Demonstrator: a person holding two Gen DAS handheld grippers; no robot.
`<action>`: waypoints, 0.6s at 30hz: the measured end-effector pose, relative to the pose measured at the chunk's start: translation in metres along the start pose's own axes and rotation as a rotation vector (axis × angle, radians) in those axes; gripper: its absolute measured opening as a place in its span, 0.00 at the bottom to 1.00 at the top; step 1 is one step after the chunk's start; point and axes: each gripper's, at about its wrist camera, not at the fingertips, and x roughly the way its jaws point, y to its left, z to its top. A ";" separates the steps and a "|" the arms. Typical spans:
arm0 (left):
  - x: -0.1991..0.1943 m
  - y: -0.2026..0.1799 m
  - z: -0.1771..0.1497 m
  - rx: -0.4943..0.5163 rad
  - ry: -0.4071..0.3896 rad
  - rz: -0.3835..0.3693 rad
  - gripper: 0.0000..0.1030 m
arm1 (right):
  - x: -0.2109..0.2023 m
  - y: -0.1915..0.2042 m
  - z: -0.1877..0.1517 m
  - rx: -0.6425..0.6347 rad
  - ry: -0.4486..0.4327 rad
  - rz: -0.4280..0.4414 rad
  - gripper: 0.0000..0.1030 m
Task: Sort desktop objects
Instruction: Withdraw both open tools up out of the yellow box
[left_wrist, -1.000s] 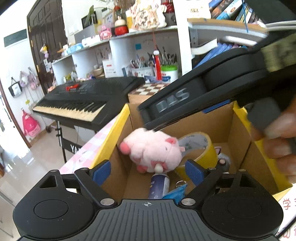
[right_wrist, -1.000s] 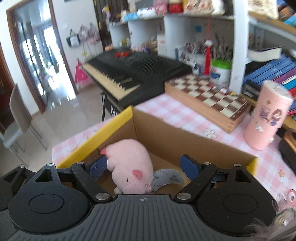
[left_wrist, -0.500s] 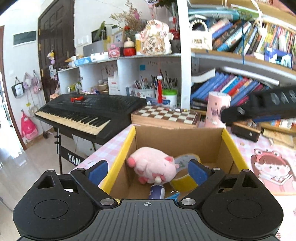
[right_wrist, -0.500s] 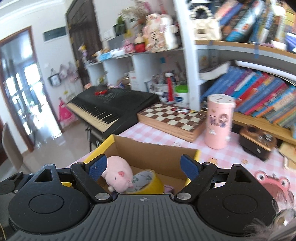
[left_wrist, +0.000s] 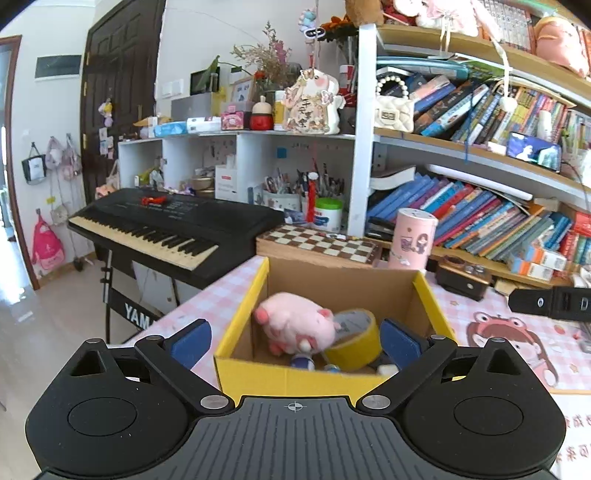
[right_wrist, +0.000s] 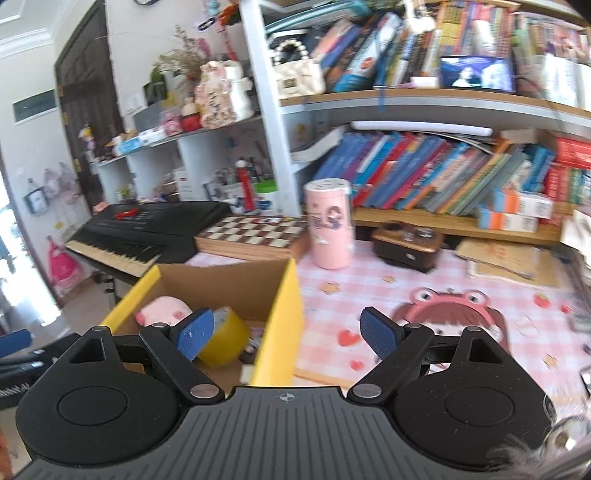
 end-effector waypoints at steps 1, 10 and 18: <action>-0.004 0.000 -0.003 0.002 0.003 -0.007 0.97 | -0.006 -0.001 -0.007 0.005 -0.002 -0.014 0.84; -0.038 0.002 -0.038 0.039 0.052 -0.059 0.97 | -0.055 0.012 -0.060 0.033 0.019 -0.101 0.84; -0.069 0.004 -0.067 0.077 0.090 -0.102 0.97 | -0.093 0.027 -0.105 0.053 0.048 -0.168 0.84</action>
